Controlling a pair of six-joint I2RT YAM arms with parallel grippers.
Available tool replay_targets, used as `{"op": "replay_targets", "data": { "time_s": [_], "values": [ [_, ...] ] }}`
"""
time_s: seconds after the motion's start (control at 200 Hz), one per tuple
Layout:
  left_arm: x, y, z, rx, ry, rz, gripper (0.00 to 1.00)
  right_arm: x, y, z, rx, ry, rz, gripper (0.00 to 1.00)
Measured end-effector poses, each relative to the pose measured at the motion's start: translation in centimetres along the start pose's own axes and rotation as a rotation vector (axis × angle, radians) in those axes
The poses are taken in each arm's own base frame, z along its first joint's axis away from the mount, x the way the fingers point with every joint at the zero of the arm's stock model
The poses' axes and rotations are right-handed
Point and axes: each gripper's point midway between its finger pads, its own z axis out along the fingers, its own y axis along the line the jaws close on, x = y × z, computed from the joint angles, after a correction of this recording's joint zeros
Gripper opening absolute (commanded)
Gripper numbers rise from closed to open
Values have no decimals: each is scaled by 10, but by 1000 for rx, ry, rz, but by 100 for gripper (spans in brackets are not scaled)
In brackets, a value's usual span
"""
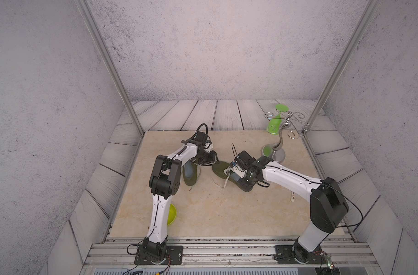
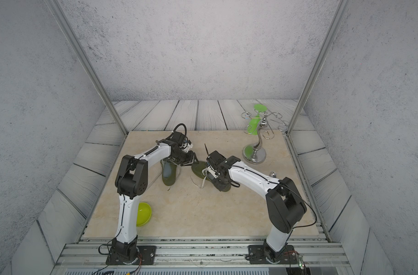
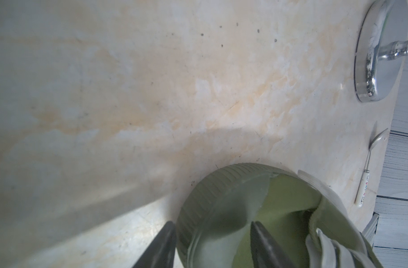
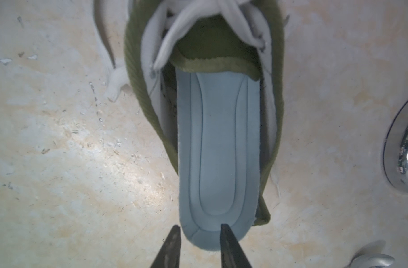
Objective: Insert the insole into the shoe
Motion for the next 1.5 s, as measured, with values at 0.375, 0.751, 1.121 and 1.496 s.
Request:
{"op": "replay_targets", "data": {
  "time_s": [0.375,0.751,1.121,1.496],
  "values": [
    [0,0,0,1,0,-4,55,-2,1,1,-8,-5,-8,32],
    [0,-1,0,3,-1,-6,55,3,5,17,-19,41,-16,20],
    [-2,-1,0,7,-6,-4,55,-2,-2,19,23,42,-59,2],
    [-9,3,-1,2,-29,-10,55,-26,-12,30,72,-65,-150,0]
  ]
}}
